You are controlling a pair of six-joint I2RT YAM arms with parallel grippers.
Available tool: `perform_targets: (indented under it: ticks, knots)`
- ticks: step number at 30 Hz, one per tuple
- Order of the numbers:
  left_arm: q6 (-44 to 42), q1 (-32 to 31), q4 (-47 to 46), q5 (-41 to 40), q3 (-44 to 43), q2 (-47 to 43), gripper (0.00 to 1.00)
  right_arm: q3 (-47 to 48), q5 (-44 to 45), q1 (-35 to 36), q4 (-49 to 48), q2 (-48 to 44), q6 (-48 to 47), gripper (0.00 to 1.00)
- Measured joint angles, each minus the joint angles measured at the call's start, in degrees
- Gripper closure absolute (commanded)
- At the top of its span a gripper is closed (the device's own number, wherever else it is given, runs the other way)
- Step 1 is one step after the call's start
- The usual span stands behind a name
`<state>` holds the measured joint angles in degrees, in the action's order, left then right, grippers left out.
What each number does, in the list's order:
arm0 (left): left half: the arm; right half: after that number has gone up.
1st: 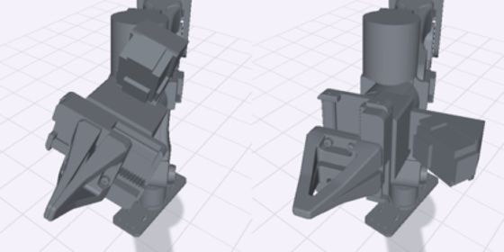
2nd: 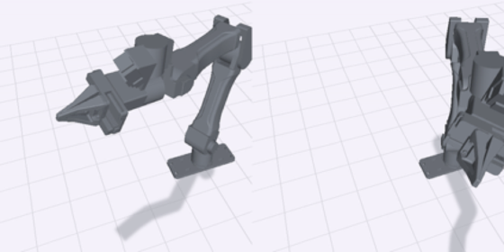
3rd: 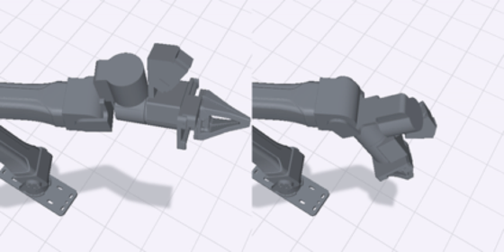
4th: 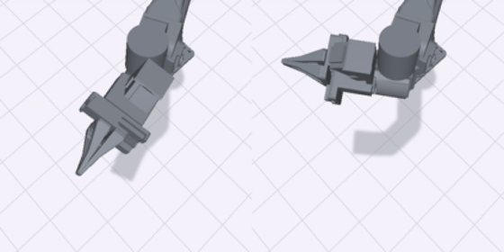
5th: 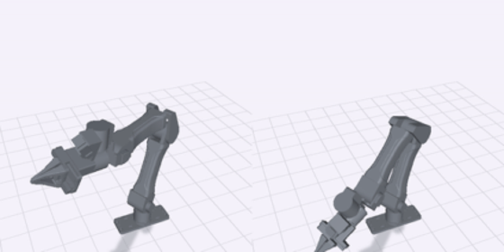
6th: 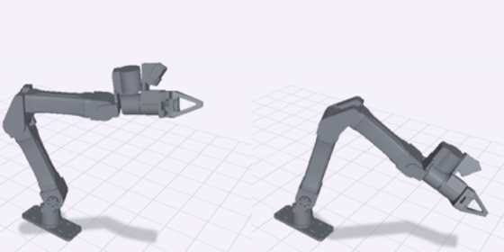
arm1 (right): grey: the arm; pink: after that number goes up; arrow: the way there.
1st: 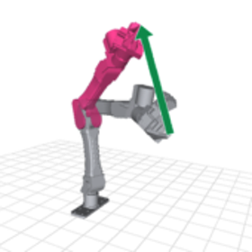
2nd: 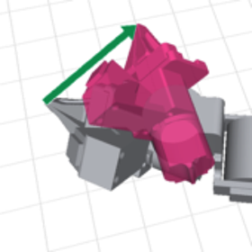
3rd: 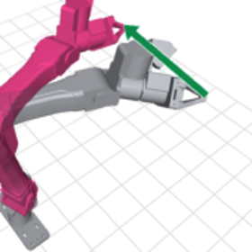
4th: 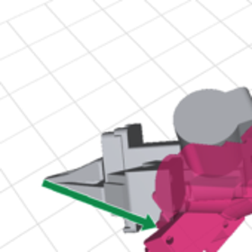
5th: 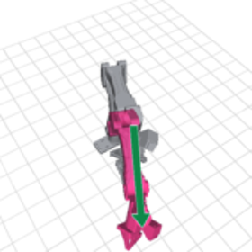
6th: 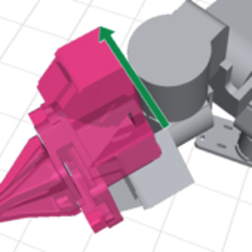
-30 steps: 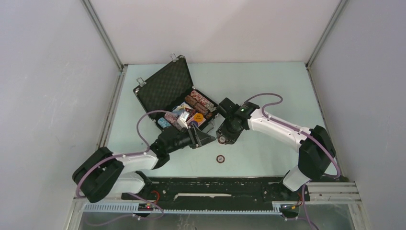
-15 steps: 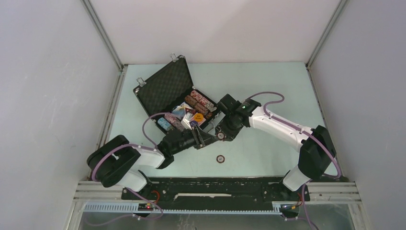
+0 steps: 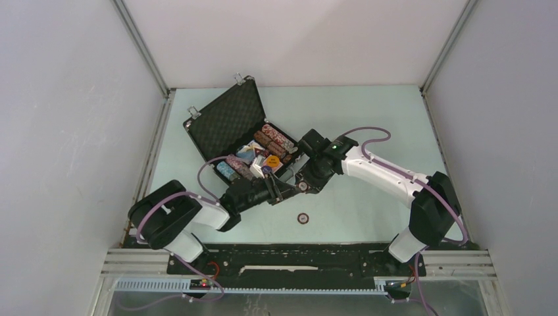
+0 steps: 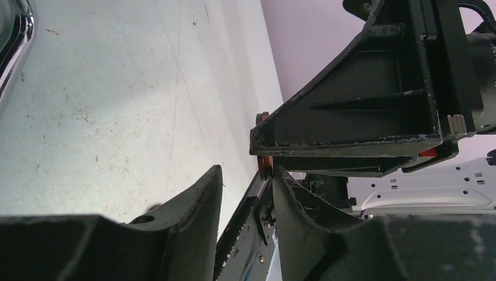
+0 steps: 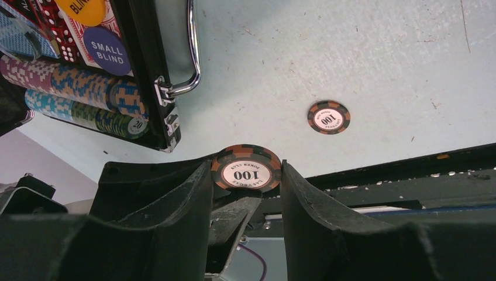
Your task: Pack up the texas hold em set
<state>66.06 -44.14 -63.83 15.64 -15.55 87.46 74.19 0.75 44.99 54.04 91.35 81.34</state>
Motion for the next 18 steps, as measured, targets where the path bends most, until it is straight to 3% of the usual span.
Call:
perform_targets:
  ticks: [9, 16, 18]
  knots:
    - [0.61, -0.50, -1.51, 0.00, -1.66, 1.44, 0.69, 0.00, -0.22, -0.02, -0.31, 0.35, 0.13, 0.87]
    - [0.61, -0.74, -0.57, -0.28, -2.27, 1.46, 0.94, 0.02, -0.28, 0.00, -0.31, 0.39, 0.22, 0.86]
    - [1.18, -0.74, -0.09, -0.44, -2.27, 1.44, 1.00, 0.02, -0.20, 0.00, -0.33, 0.39, 0.20, 0.80]
